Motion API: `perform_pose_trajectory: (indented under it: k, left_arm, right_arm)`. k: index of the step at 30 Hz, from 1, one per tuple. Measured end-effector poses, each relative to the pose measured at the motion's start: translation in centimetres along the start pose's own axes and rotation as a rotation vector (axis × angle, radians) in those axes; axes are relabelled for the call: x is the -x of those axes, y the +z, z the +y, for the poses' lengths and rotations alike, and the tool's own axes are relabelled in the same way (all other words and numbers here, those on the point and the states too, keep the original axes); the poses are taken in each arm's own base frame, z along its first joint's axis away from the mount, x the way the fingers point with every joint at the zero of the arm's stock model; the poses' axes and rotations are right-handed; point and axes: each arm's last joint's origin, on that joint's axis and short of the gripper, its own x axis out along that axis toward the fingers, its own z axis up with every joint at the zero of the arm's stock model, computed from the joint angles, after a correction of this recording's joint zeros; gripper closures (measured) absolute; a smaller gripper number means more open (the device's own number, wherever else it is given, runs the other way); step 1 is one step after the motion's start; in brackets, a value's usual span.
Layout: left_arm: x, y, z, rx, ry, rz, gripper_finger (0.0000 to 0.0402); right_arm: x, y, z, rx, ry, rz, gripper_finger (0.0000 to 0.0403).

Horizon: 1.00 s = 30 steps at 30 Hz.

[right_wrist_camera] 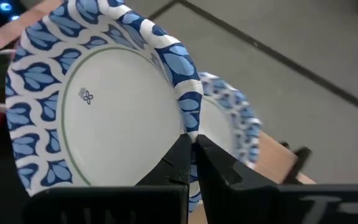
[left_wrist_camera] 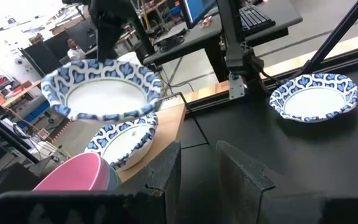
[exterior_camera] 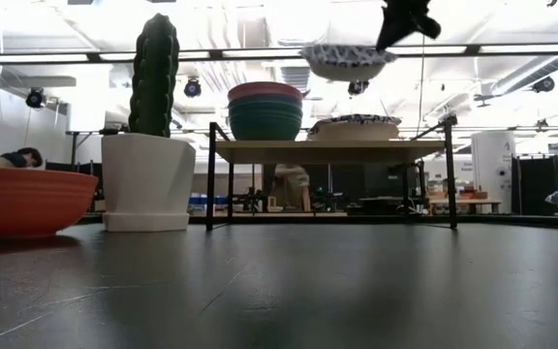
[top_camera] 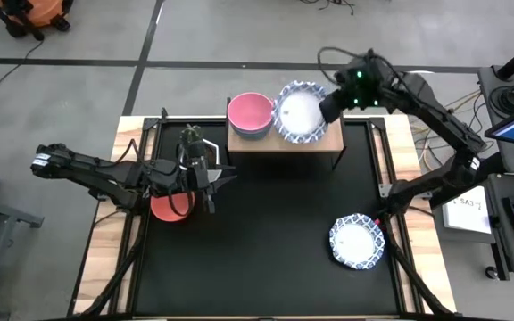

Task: Place and stack bowls onto a shelf
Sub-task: Stack the left blue patterned bowl on top of the blue patterned bowls on the shelf, then stack the orange bowl on top of the pink bowls on the shelf

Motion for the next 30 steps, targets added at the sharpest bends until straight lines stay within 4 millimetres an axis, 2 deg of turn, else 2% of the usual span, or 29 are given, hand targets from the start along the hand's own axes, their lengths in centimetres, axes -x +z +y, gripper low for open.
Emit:
perform_pose_trajectory:
  k: [3, 8, 17, 24, 30]
  left_arm:
    - [0.0, 0.0, 0.0, -0.007, 0.000, -0.001, 0.0318]
    - [0.0, 0.0, 0.0, -0.007, 0.000, -0.001, 0.0318]
    - [0.0, 0.0, 0.0, -0.007, 0.000, 0.000, 0.0318]
    - [0.0, 0.0, 0.0, -0.007, 0.000, 0.000, 0.0318]
    - [0.0, 0.0, 0.0, -0.007, 0.000, 0.000, 0.0318]
  right_arm:
    - [-1.0, 0.4, -1.9, -0.032, -0.043, 0.024, 0.0394]
    - [-3.3, 0.7, -3.6, -0.042, -0.096, 0.075, 0.0394]
    - [-6.9, 1.0, -4.4, -0.052, -0.129, 0.150, 0.0388]
    - [-7.8, 1.0, -5.0, -0.055, -0.146, 0.171, 0.0329]
    - [-7.1, 1.0, -4.9, -0.038, -0.143, 0.157, 0.0278]
